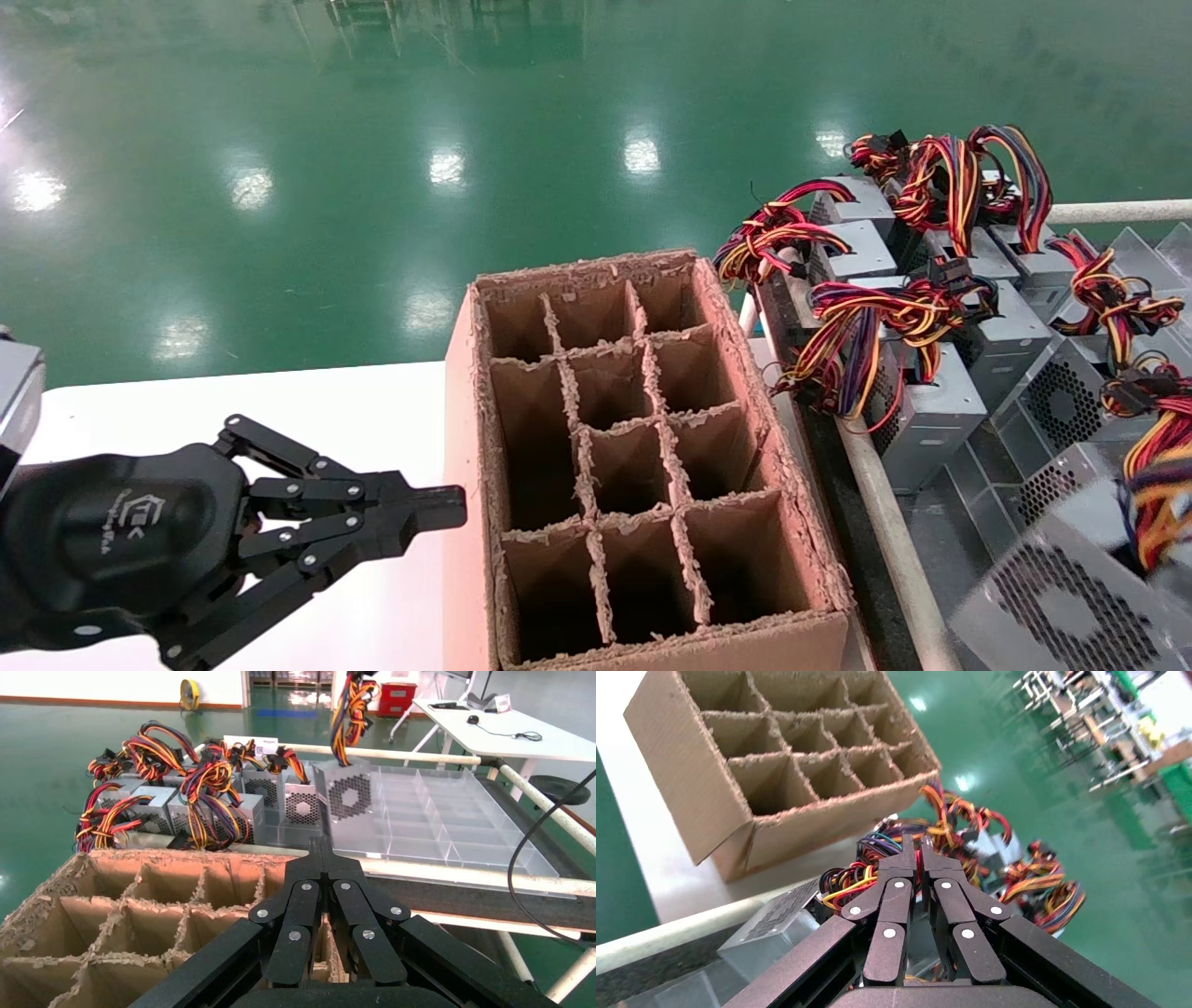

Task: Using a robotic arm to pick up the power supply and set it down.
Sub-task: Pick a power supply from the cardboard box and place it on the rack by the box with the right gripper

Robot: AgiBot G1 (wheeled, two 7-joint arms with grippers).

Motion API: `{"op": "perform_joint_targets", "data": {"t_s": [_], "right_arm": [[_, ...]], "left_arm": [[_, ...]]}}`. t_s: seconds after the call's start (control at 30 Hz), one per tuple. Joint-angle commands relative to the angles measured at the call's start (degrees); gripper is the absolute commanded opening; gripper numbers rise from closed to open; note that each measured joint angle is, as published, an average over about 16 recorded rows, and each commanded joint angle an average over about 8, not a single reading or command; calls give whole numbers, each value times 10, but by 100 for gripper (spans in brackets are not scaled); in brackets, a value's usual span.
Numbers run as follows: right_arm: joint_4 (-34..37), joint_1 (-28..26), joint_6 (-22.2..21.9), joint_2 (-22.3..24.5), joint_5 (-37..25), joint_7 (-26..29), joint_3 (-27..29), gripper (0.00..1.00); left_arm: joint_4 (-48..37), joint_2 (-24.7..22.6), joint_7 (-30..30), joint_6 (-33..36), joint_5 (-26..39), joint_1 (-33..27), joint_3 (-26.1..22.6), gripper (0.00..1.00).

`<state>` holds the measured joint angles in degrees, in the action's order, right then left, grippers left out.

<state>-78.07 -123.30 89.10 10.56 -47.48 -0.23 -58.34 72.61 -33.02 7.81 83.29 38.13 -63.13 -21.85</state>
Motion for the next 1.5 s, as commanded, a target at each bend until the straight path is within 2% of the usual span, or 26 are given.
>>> {"op": "perform_joint_targets", "data": {"t_s": [0.03,0.33,0.73,1.0,1.5], "right_arm": [[0,12,-2,11,5,-4,-6,0],[1,35,-37,2,-7,-5,-26,0],[2,37,-69,-2,-16,-3,-32,0],[2,51,-93,-27,-20,-4,-53,0],[3,71,-172,-72,-12,-19,-86,0]], "left_arm": [[0,0,0,0,0,0,0,0],[0,0,0,0,0,0,0,0],[0,0,0,0,0,0,0,0],[0,0,0,0,0,0,0,0],[0,0,0,0,0,0,0,0]]}}
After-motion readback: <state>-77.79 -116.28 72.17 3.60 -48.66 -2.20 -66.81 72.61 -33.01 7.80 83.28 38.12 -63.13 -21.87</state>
